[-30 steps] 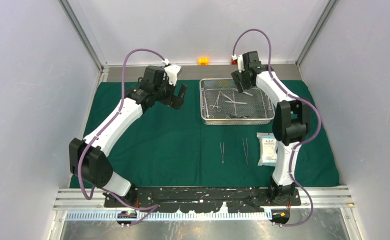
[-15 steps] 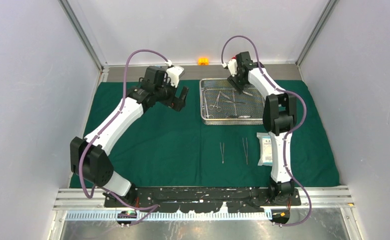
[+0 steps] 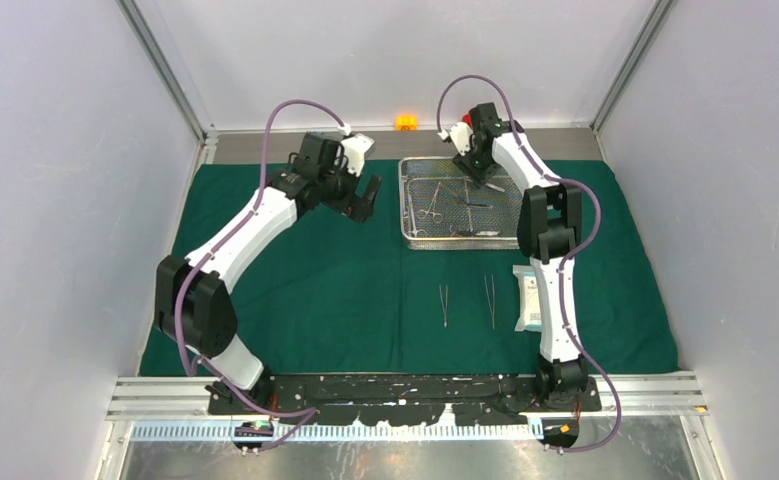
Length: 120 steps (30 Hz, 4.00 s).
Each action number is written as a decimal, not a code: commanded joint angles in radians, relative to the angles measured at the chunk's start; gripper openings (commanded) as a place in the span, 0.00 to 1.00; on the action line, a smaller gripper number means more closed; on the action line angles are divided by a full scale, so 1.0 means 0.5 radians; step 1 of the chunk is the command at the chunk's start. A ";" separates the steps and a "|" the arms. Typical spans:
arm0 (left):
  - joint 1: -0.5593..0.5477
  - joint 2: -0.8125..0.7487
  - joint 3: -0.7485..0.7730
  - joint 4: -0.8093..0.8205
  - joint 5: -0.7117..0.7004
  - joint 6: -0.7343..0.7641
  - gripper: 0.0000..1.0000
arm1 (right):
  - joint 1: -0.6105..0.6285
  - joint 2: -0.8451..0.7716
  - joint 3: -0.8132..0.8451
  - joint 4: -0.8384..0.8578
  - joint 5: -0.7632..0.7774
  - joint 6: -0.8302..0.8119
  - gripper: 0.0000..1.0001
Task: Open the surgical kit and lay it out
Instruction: Pick up the medical item from the container, then place the medical item in the surgical kit.
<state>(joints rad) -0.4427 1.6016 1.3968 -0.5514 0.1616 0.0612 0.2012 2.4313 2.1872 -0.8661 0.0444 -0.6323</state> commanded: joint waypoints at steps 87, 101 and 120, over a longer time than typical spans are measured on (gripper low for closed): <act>-0.493 0.770 0.944 -0.127 0.386 -1.200 0.58 | -0.082 -2.013 -2.361 1.186 -1.763 1.918 0.01; -0.529 0.928 1.159 -0.240 0.272 -1.310 0.47 | -0.080 -2.016 -2.389 1.202 -1.671 1.940 0.01; -0.538 0.861 1.035 -0.211 0.339 -1.357 0.42 | -0.078 -1.978 -2.368 1.155 -1.564 1.913 0.01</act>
<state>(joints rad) -0.7071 2.1025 1.9495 -0.6704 0.3111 -0.6212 0.1562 1.4528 0.9871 -0.3111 -0.7441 0.3321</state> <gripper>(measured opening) 0.427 0.148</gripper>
